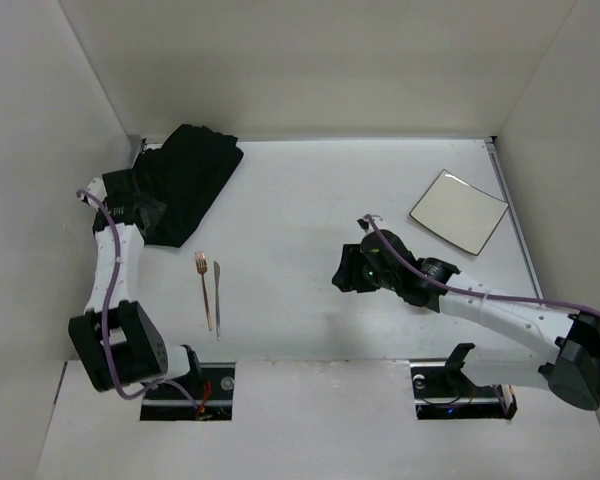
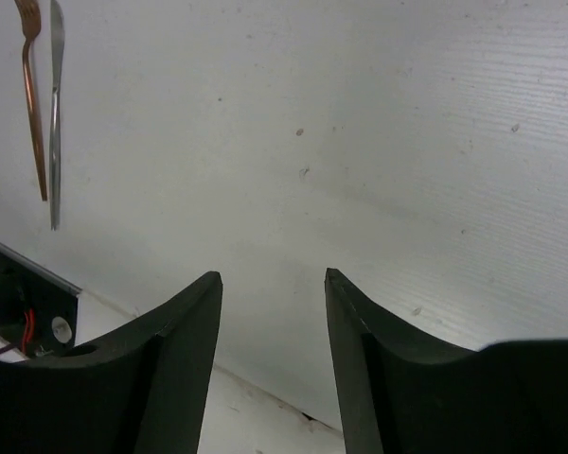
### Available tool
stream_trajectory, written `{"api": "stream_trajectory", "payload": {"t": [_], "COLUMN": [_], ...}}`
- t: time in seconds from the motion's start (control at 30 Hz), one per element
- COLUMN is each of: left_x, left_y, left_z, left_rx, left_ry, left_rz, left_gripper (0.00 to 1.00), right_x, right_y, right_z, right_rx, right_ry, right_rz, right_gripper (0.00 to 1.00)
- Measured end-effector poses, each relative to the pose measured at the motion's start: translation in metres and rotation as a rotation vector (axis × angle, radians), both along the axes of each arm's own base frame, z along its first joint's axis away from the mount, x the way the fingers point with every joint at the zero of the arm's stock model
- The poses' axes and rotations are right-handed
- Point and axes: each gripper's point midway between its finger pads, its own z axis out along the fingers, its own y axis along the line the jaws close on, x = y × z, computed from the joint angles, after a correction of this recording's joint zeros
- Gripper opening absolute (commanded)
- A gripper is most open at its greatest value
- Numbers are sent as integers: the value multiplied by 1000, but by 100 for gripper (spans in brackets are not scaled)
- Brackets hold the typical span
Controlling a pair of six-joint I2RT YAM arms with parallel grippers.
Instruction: Set the dinner table for one person
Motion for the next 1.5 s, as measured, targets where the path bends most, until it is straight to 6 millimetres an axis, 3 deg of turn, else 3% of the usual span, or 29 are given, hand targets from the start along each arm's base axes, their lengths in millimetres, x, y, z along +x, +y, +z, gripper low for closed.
{"api": "stream_trajectory", "payload": {"t": [0.1, 0.4, 0.57, 0.63, 0.77, 0.87, 0.97, 1.1, 1.17, 1.23, 1.33, 1.4, 1.5], "left_x": [30, 89, 117, 126, 139, 148, 163, 204, 222, 236, 238, 229, 199], "left_y": [14, 66, 76, 76, 71, 65, 52, -4, -42, -96, -180, -244, -349], "left_z": [-9, -60, -76, -81, -99, -102, -90, -52, -34, -16, -6, -1, 7], "left_rx": [6, -43, -44, -45, -45, -43, -24, 9, 11, 3, -28, -57, -113], "left_ry": [-2, 65, 77, 80, 107, 111, 79, -29, -88, -150, -208, -241, -297], "left_rz": [0, 34, 20, 10, -22, -41, -77, -209, -289, -399, -566, -697, -934], "left_gripper": [59, 55, 54, 47, 13, 6, 6, 5, 5, 5, 5, 5, 5], "right_x": [-1, -5, -5, -6, -8, -9, -10, -8, -7, -5, -2, 1, 6], "right_y": [1, 5, 5, 5, 7, 8, 8, 7, 6, 5, 3, 0, -7], "right_z": [-3, -8, -8, -8, -8, -8, -9, -9, -9, -9, -8, -5, 4], "right_rx": [-5, -4, -1, 0, 8, 14, 18, 21, 19, 16, 17, 26, 63], "right_ry": [9, 34, 39, 41, 51, 59, 67, 69, 66, 62, 57, 47, 27], "right_rz": [7, 32, 31, 29, 22, 15, 5, -14, -29, -41, -65, -92, -147], "right_gripper": [65, 67, 67, 67, 67, 67, 66, 66, 66, 66, 66, 66, 66]}}
